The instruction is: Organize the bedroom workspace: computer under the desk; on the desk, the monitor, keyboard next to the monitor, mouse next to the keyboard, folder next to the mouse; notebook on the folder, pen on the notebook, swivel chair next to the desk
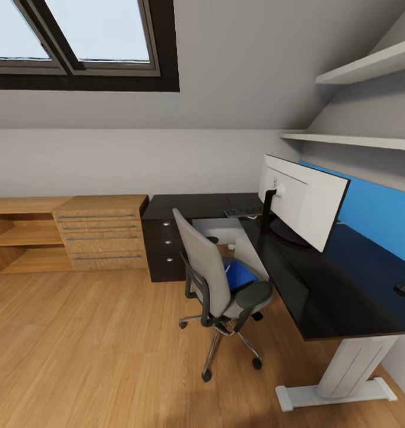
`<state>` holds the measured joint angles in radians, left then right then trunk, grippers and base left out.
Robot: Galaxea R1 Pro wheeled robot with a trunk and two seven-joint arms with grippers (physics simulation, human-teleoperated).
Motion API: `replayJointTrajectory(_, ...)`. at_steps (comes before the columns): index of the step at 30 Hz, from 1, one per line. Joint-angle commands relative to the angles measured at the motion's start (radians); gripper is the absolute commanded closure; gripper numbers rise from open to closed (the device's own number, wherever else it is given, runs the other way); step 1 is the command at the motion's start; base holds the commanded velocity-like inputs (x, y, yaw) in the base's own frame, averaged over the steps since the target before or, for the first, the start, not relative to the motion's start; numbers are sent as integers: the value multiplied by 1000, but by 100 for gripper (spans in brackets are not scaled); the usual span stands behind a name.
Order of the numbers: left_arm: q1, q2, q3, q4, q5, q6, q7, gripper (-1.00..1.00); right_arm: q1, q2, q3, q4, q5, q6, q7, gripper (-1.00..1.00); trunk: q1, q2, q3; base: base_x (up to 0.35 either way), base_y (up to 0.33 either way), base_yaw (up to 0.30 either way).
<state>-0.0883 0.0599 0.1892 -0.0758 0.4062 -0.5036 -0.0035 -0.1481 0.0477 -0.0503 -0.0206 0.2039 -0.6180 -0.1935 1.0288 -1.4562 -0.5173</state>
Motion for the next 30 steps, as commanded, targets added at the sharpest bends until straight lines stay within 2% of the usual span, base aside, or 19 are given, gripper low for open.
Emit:
replayJointTrajectory(1, -1, 0, 6, 1, -4, -3, -1, -100, -1, -1, -4, 11, 11, -2, -7, -100, 4, -8, -4, 0, 0, 0)
replayJointTrajectory(7, -1, 0, 7, 1, -4, -3, -1, -100, -1, -11, -3, 27, 11, -2, -5, -100, 27, -50, -23, 0, 0, 0)
replayJointTrajectory(9, -1, 9, 9, 1, -1, -3, 1, -100, -1, -13, -3, 28, 11, -2, -3, -100, 35, -64, -29, 0, 0, 0)
replayJointTrajectory(30, -1, 12, 10, 1, -1, -9, 2, -100, -1, -12, -3, 28, 12, -2, -3, -100, 115, -211, -95, 0, 0, 0)
